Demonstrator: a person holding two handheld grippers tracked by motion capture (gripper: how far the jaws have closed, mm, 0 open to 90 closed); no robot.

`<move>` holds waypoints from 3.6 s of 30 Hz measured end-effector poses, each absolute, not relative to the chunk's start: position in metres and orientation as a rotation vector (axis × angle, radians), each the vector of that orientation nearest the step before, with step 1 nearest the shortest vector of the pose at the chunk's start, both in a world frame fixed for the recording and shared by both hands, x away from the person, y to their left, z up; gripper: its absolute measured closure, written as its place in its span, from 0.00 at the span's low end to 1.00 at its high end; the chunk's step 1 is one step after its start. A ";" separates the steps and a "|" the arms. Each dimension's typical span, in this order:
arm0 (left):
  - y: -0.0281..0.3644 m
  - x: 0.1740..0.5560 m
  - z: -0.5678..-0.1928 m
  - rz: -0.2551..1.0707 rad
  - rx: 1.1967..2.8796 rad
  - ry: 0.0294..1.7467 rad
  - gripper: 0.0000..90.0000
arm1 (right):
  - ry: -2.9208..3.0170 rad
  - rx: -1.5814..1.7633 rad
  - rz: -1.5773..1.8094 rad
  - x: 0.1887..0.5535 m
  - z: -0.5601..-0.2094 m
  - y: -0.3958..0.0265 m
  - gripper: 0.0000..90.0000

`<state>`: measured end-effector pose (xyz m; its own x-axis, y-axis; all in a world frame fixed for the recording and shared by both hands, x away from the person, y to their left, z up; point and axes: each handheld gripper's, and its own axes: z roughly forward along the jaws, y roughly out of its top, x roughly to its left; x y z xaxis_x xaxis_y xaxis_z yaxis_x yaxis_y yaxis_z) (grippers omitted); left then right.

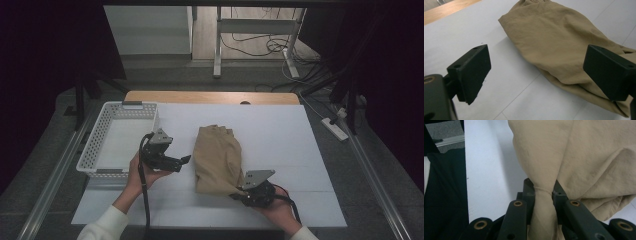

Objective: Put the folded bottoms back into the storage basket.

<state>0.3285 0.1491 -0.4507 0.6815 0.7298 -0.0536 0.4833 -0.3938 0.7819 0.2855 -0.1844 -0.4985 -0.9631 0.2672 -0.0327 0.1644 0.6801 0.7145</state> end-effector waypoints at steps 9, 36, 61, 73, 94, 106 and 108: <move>0.146 0.346 -0.456 0.352 2.067 0.955 0.09 | 2.757 0.355 1.149 0.286 -0.499 -0.184 0.87; 0.130 0.388 -0.471 0.280 2.082 0.985 0.10 | 2.756 0.343 1.141 0.289 -0.501 -0.181 0.86; 0.114 0.427 -0.486 0.229 2.121 1.017 0.10 | 2.760 0.336 1.135 0.290 -0.502 -0.180 0.86; 0.111 0.435 -0.490 0.205 2.126 1.025 0.10 | 2.761 0.335 1.133 0.290 -0.502 -0.179 0.86; 0.099 0.446 -0.503 0.171 2.188 1.026 0.10 | 2.762 0.327 1.128 0.290 -0.504 -0.179 0.86; 0.088 0.450 -0.515 0.132 2.241 1.022 0.08 | 2.764 0.320 1.120 0.290 -0.504 -0.179 0.86; 0.087 0.452 -0.520 0.113 2.255 1.027 0.07 | 2.765 0.318 1.119 0.290 -0.504 -0.179 0.86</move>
<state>0.4522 0.0871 -0.5196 0.6897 0.7013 -0.1802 0.6455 -0.4827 0.5918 0.2903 -0.1787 -0.5037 -0.9676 0.2473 -0.0512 0.1421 0.7006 0.6992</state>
